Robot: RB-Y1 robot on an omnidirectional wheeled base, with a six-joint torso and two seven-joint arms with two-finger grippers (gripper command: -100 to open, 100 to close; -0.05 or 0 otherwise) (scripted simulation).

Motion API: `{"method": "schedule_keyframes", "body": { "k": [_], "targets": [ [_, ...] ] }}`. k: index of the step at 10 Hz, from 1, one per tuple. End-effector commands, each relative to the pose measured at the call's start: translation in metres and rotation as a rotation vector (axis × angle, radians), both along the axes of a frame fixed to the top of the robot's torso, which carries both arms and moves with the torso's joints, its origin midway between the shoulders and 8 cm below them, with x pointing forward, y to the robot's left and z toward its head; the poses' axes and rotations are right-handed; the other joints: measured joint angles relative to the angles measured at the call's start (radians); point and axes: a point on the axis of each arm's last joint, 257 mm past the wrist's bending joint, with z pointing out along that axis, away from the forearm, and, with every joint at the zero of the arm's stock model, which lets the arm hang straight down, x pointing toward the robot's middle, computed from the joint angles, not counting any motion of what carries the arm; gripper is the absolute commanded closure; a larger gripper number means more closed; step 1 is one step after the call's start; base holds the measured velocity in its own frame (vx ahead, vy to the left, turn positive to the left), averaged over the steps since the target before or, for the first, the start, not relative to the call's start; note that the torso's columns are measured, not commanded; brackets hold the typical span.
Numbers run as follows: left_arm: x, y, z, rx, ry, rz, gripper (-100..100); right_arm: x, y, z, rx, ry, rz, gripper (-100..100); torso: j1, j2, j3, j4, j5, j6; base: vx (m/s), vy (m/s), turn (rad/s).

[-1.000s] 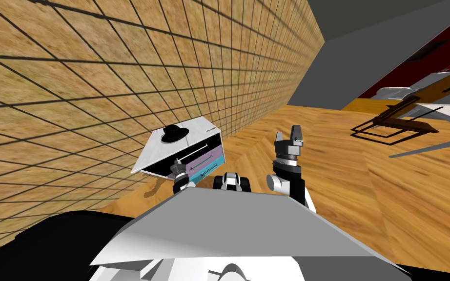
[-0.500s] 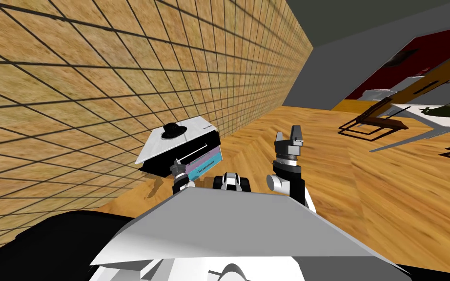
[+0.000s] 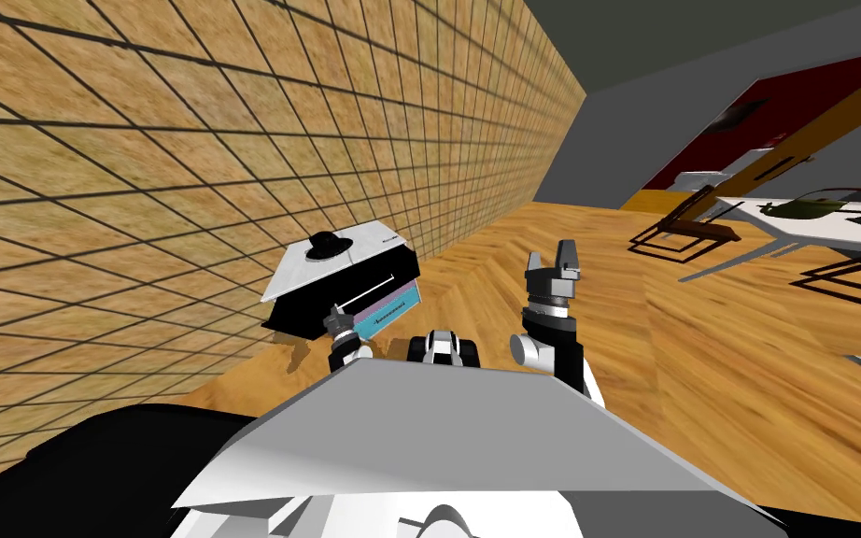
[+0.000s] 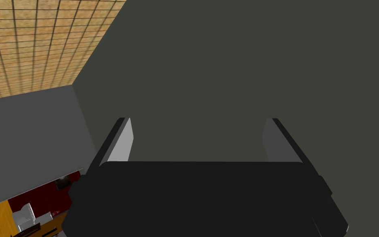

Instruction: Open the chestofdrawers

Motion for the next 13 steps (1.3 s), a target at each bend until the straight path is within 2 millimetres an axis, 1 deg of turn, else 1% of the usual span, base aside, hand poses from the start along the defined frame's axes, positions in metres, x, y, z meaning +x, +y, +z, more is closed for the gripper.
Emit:
{"method": "schedule_keyframes", "body": {
  "k": [1,4,5,7,13],
  "targets": [
    [0.0,0.002,-0.002,-0.003,0.006,0.011,100,0.0,0.0,0.0,0.0,0.0,0.0,0,0.004,-0.004,-0.003,0.001,-0.002,-0.002,-0.11,-0.094,-0.059],
    [0.0,0.005,-0.003,-0.005,0.006,0.026,100,0.0,0.0,0.0,0.0,0.0,0.0,0,-0.001,0.0,0.0,0.0,0.0,0.001,-0.156,-0.126,-0.061],
    [-0.007,0.013,0.008,-0.003,0.005,0.033,-100,0.0,0.0,0.0,0.0,0.0,0.0,0,0.001,-0.001,0.0,0.0,0.0,0.001,-0.064,-0.062,-0.016],
    [-0.011,0.018,0.021,-0.001,0.001,0.035,-100,0.0,0.0,0.0,0.0,0.0,0.0,0,0.005,-0.007,-0.005,-0.001,-0.001,-0.003,0.043,-0.021,0.017],
    [-0.023,0.029,0.056,0.003,0.002,0.03,-100,0.0,0.0,0.0,0.0,0.0,0.0,0,-0.001,0.005,0.002,0.003,-0.005,-0.004,0.028,-0.017,-0.001]
  ]
}}
